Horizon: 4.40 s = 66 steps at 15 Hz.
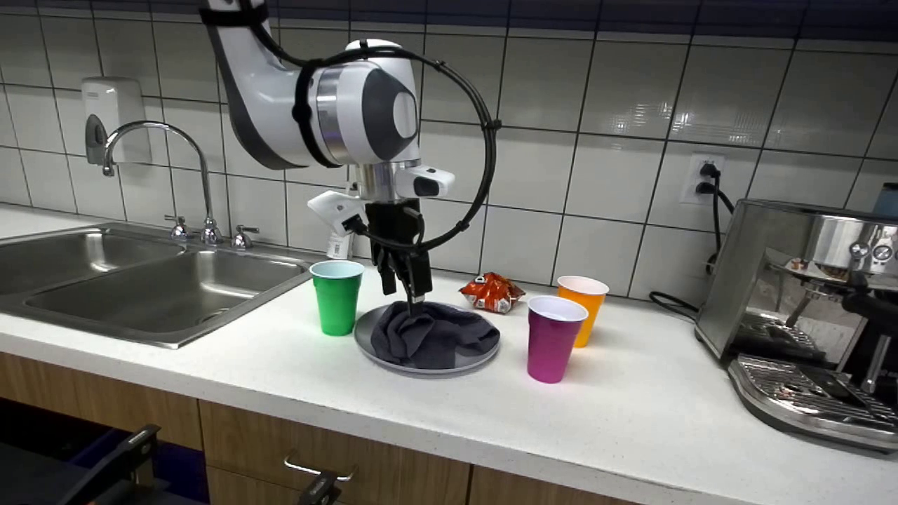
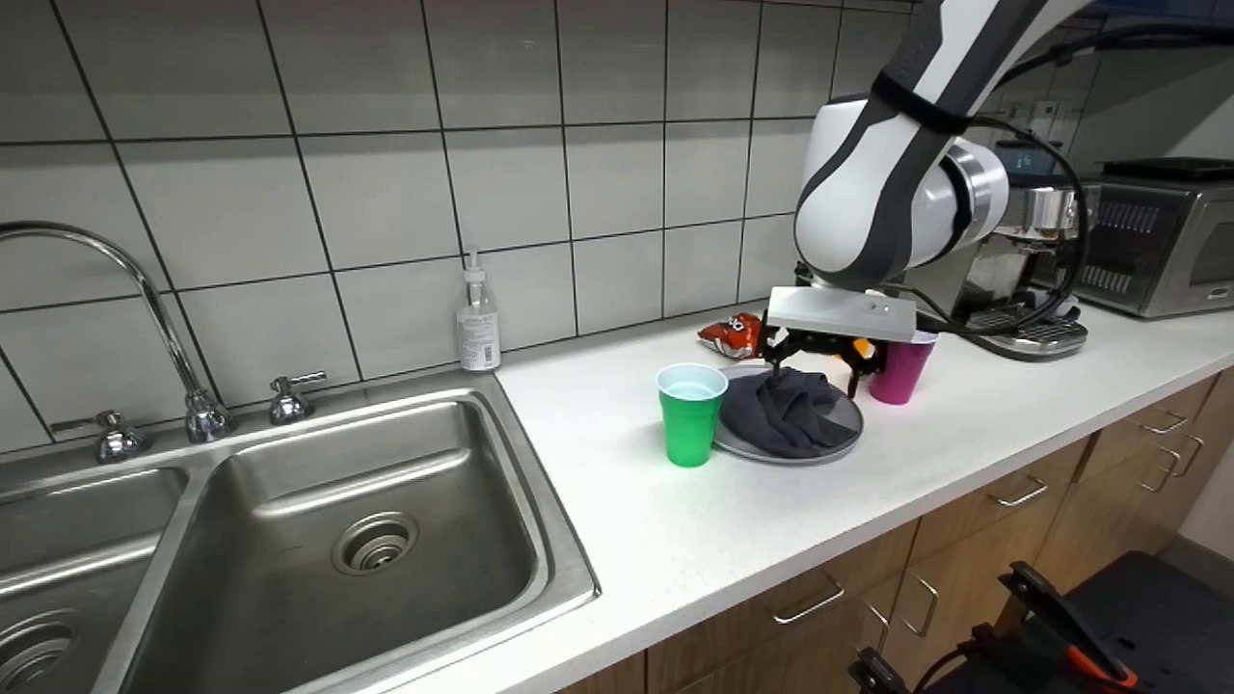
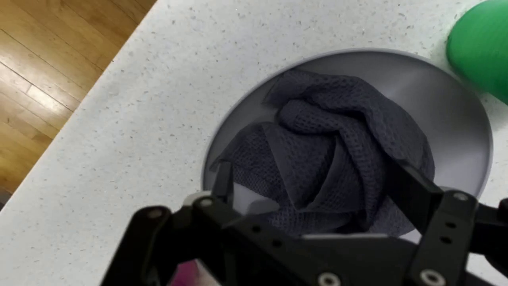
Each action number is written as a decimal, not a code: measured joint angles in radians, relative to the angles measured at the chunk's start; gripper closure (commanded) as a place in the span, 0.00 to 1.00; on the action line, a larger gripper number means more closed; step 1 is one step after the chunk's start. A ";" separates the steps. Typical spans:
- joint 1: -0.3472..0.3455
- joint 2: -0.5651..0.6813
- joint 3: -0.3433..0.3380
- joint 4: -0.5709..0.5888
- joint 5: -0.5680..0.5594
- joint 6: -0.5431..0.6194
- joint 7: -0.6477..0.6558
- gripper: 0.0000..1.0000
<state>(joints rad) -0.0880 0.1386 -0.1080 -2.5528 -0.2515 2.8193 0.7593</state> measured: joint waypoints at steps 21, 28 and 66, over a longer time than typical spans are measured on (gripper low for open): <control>0.218 0.322 -0.164 0.278 0.071 0.000 0.059 0.00; 0.222 0.357 -0.167 0.305 0.107 0.000 0.059 0.42; 0.276 0.043 -0.234 0.189 -0.032 -0.012 0.061 0.97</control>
<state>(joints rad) 0.1875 0.1811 -0.3415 -2.3636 -0.2839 2.8078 0.8206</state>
